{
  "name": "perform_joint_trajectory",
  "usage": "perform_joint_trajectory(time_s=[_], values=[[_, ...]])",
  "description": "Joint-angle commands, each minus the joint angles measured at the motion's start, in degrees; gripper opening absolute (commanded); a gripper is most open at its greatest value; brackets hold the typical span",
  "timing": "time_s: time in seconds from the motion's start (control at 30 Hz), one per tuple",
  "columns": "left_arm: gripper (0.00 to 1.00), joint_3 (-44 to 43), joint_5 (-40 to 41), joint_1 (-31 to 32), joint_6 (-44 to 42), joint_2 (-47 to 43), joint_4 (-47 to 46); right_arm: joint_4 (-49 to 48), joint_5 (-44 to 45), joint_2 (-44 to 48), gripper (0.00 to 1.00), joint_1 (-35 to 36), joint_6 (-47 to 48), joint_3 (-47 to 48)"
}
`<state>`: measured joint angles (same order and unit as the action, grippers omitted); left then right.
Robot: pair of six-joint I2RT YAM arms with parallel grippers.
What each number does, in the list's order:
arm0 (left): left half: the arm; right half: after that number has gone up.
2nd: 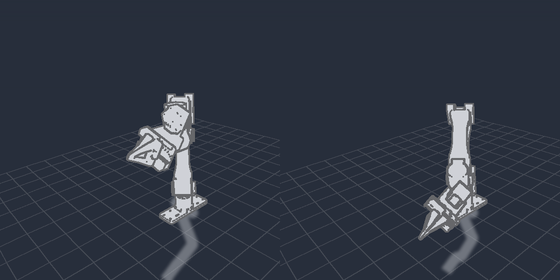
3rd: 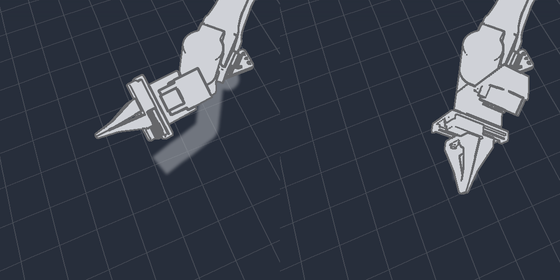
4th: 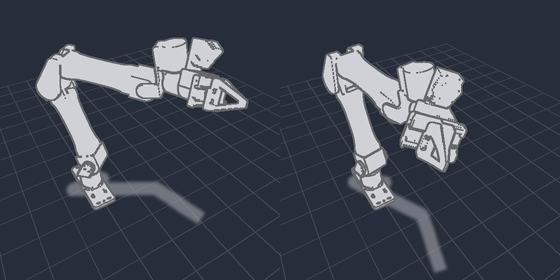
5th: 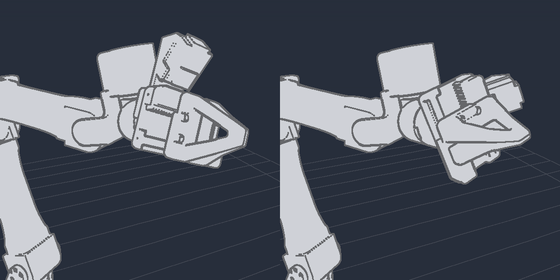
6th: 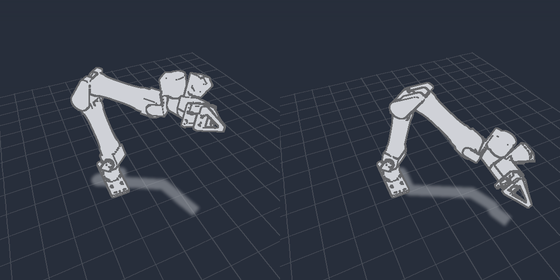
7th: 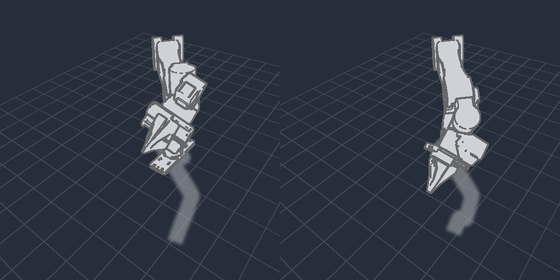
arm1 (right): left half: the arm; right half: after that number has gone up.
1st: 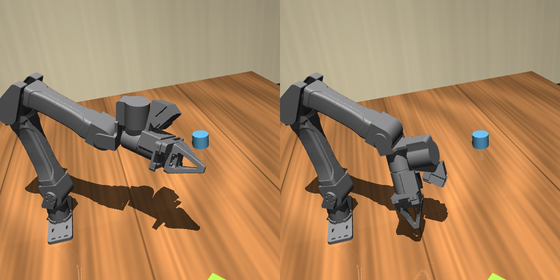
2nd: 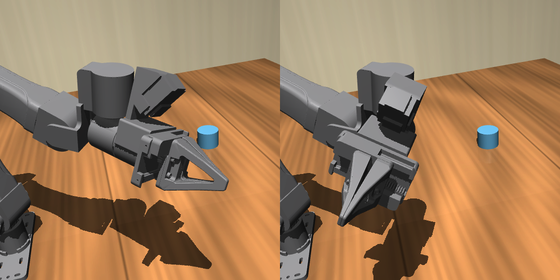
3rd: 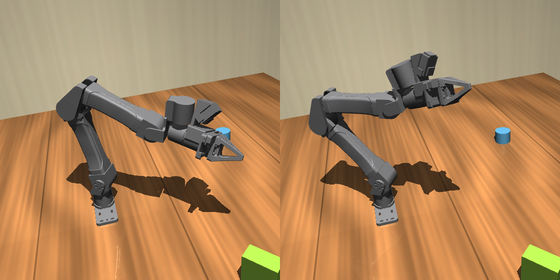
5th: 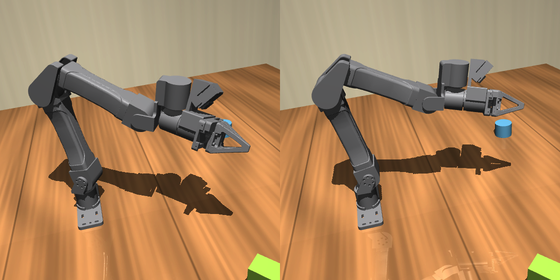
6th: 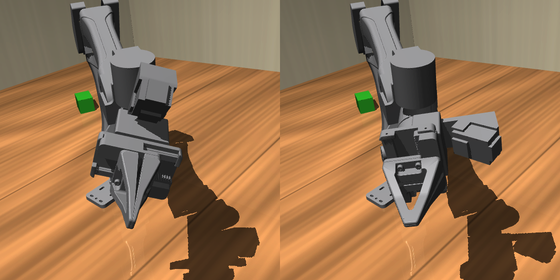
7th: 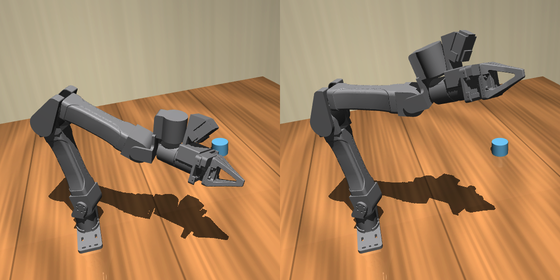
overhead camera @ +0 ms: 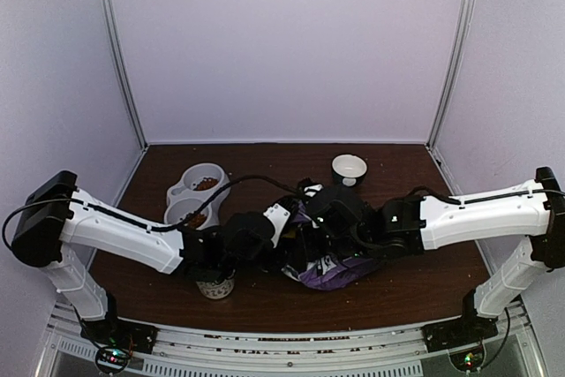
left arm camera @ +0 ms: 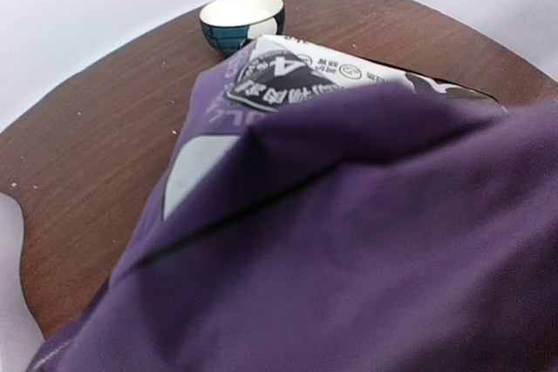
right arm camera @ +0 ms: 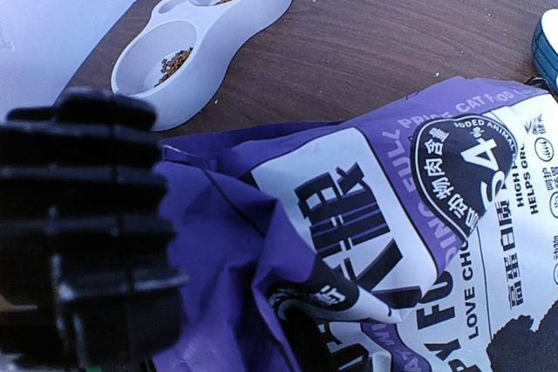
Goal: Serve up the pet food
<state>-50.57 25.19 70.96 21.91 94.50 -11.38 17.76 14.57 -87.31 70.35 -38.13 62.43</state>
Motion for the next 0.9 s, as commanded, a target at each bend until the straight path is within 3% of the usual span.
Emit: perform_joint_trajectory(time_s=[0.0, 0.1, 0.2, 0.27, 0.37, 0.43, 0.57, 0.73, 0.87], values=[[0.0, -0.22, 12.53, 2.08, -5.99, -0.62, -6.23, -4.6, -6.94, 3.36, 0.0, 1.55, 0.01, 3.09], [0.0, -2.31, 21.89, 3.73, -5.47, 1.21, -5.51, -4.03, -7.23, 3.51, 0.0, 1.62, 0.0, 4.1], [0.0, -6.63, 32.95, 4.1, 2.52, 5.03, 2.43, -4.03, -8.14, 3.44, 0.0, 1.64, 0.06, 4.87], [0.0, -8.88, 36.23, 4.1, 4.92, 8.09, 4.96, -4.11, -8.79, 3.46, 0.0, 1.75, 0.06, 5.21], [0.0, -13.24, 33.97, 3.57, 8.21, 11.17, 8.98, -4.44, -9.33, 3.71, 0.0, 1.94, 0.08, 5.33], [0.0, -13.14, 28.08, 3.21, 6.75, 11.99, 6.52, -4.92, -9.69, 3.96, 0.0, 1.99, 0.27, 5.14], [0.0, -7.47, 2.26, 0.99, -0.01, 11.97, -8.44, -4.67, -8.67, 4.78, 0.0, 1.86, 1.07, 4.69], [0.0, -8.48, -18.96, 0.41, -4.4, 13.3, -9.18, -5.19, -8.37, 6.15, 0.0, 1.28, 1.31, 3.22], [0.0, -9.34, -29.19, 0.41, -4.49, 13.28, -9.59, -6.55, -9.25, 6.91, 0.0, 0.42, 0.53, 1.95]])
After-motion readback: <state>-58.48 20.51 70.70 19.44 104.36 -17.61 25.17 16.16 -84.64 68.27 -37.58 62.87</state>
